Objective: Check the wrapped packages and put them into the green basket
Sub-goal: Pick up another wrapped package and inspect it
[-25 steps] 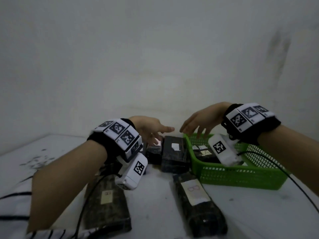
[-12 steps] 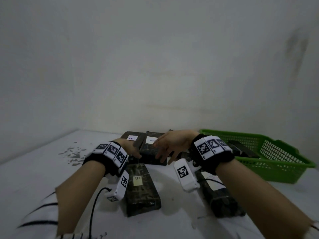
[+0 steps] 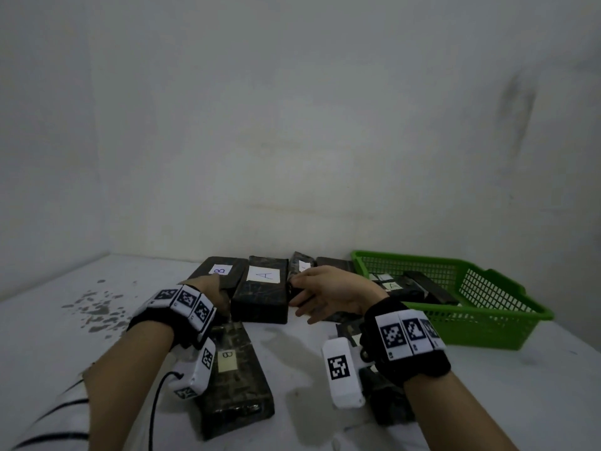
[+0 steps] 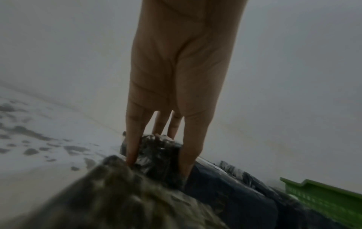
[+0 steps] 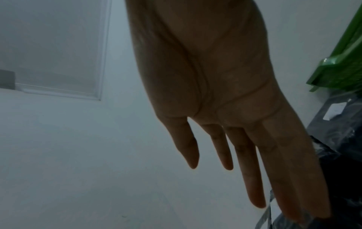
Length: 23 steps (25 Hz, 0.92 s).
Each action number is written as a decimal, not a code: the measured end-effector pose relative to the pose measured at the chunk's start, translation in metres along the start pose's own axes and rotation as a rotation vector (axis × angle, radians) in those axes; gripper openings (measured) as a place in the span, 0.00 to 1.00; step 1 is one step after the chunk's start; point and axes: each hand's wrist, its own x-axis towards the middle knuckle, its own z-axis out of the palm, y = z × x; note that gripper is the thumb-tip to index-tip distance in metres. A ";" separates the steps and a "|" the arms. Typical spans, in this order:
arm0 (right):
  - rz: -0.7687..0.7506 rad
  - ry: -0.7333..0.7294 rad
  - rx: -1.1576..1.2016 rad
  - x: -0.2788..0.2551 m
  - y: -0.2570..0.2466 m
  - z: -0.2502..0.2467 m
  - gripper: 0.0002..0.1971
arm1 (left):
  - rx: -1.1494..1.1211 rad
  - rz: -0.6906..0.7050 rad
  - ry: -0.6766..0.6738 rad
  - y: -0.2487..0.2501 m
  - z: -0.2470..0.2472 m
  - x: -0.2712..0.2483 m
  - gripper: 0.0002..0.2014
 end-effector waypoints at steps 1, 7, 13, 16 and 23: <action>-0.018 0.016 -0.006 -0.003 0.000 -0.001 0.14 | -0.033 -0.011 -0.026 -0.001 -0.006 -0.004 0.33; -0.140 0.167 0.155 -0.009 -0.006 -0.010 0.15 | -0.454 0.097 0.296 0.049 -0.064 -0.058 0.24; -0.371 0.228 0.519 -0.006 -0.004 -0.015 0.25 | -0.884 0.419 0.371 0.141 -0.055 -0.108 0.37; -0.353 0.320 0.744 -0.013 0.004 -0.034 0.22 | -0.919 0.565 0.374 0.160 -0.042 -0.120 0.19; -0.121 0.328 0.423 -0.034 0.008 -0.051 0.34 | -0.944 0.648 0.247 0.154 -0.030 -0.114 0.22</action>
